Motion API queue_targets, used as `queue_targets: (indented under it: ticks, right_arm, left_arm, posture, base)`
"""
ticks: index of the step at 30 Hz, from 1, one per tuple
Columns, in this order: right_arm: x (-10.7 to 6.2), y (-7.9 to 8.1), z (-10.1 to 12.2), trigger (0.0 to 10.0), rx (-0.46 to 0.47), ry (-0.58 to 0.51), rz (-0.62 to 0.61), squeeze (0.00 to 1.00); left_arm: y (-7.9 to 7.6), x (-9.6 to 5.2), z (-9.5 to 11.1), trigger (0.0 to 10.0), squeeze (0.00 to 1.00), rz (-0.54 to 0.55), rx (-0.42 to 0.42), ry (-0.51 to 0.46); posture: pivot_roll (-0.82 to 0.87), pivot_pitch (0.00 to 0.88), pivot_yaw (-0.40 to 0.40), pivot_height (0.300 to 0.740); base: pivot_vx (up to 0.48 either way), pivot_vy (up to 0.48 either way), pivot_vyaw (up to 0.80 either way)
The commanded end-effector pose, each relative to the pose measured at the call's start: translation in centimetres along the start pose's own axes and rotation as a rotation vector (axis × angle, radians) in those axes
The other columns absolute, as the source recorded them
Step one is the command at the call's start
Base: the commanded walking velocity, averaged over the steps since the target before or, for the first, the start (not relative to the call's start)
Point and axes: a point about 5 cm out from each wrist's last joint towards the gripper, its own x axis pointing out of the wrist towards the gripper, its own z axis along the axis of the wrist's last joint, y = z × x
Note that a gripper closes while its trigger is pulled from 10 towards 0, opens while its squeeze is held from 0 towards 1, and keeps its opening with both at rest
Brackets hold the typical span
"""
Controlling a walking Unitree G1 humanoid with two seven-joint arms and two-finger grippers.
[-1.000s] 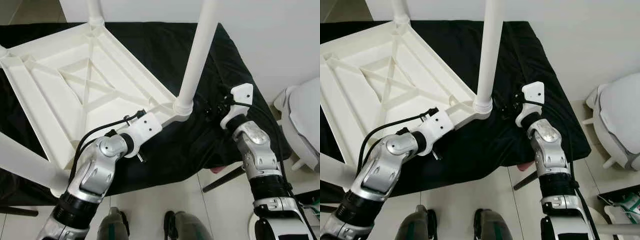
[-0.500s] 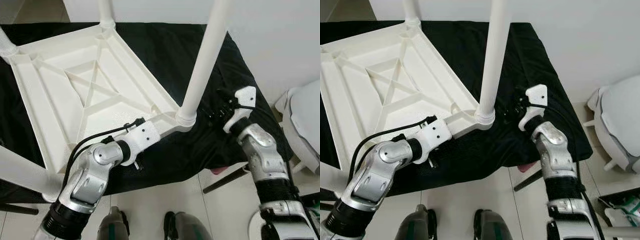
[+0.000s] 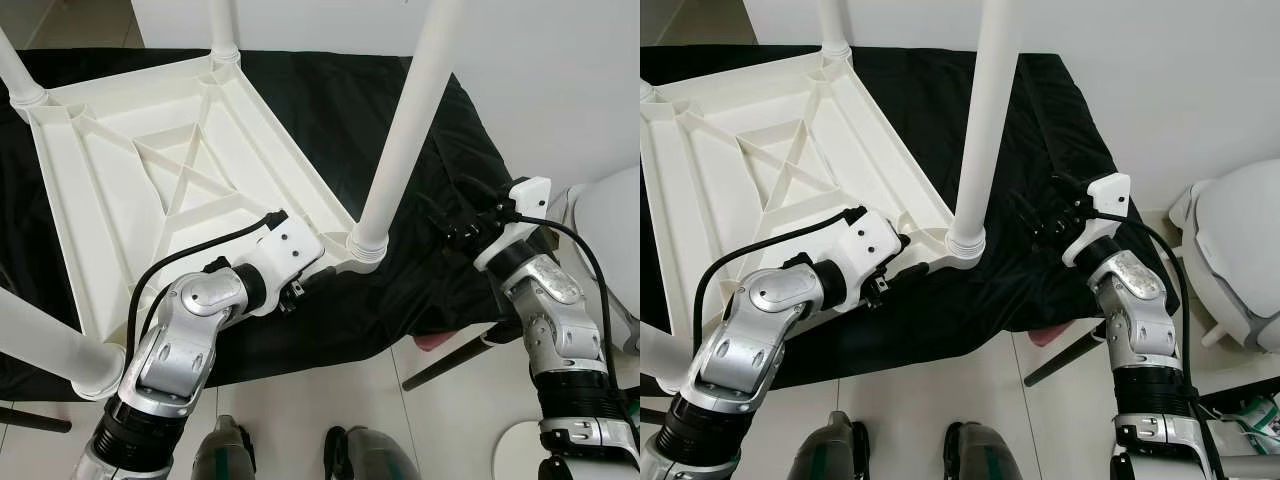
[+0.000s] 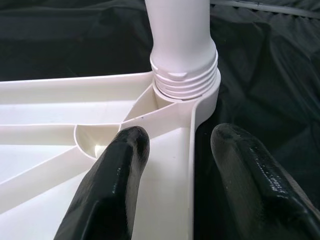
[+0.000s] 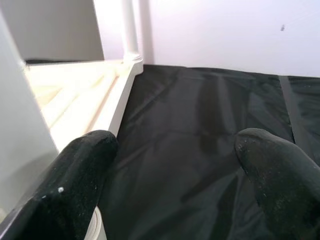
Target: Building children table
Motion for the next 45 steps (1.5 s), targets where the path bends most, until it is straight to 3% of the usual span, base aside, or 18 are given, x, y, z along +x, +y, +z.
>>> queue_targets:
  ticks: [1,4,7,15,26,33,37,38,45]
  right_arm:
    - [-0.6,-0.3,1.0,10.0,0.088,-0.040,0.038,0.00]
    - [-1.2,0.0,1.0,10.0,0.129,-0.035,0.092,0.00]
    - [-2.8,1.4,-0.2,10.0,0.127,0.070,0.271,0.00]
    - [-3.0,2.1,-0.9,10.0,0.100,0.135,0.362,0.00]
    - [-0.4,3.0,-0.8,10.0,0.057,0.110,0.379,0.00]
    - [1.6,4.8,-0.9,10.0,0.058,0.054,0.377,0.00]
    - [1.9,5.4,-1.2,10.0,0.054,0.055,0.386,0.00]
    - [2.3,6.3,-1.6,10.0,0.052,0.057,0.409,0.00]
    - [3.1,7.2,-2.1,10.0,0.033,0.049,0.406,0.00]
  left_arm:
    - [1.0,-0.1,0.2,10.0,0.00,0.090,-0.027,-0.003]
    - [1.2,-0.2,0.3,10.0,0.00,0.111,-0.039,-0.012]
    - [1.5,-0.5,0.4,10.0,0.00,0.178,-0.073,-0.029]
    - [1.8,-0.8,0.1,10.0,0.00,0.243,-0.101,-0.019]
    - [2.3,-0.8,-0.4,10.0,0.00,0.349,-0.157,-0.005]
    - [2.4,-0.7,-1.0,10.0,0.00,0.476,-0.252,0.004]
    - [2.4,-0.5,-1.0,10.0,0.00,0.499,-0.251,0.002]
    - [2.5,-0.4,-1.0,10.0,0.00,0.530,-0.246,0.003]
    - [3.6,-0.5,-1.1,10.0,0.00,0.578,-0.238,0.013]
  posture:
    - [-0.06,0.064,-0.067,0.740]
    - [-0.06,0.062,-0.064,0.740]
    - [-0.05,0.060,-0.064,0.740]
    - [-0.04,0.057,-0.068,0.740]
    - [-0.02,0.040,-0.088,0.740]
    - [-0.01,0.031,-0.097,0.740]
    - [-0.01,0.028,-0.100,0.740]
    - [-0.01,0.023,-0.103,0.740]
    - [0.00,0.038,-0.105,0.740]
  base:
    - [0.000,0.000,0.00]
    - [0.000,0.000,0.00]
    - [0.000,0.000,0.00]
    - [0.000,0.000,0.00]
    - [0.000,0.000,0.00]
    - [0.000,0.000,0.00]
    - [0.000,0.000,0.00]
    - [0.000,0.000,0.00]
    - [0.000,0.000,0.00]
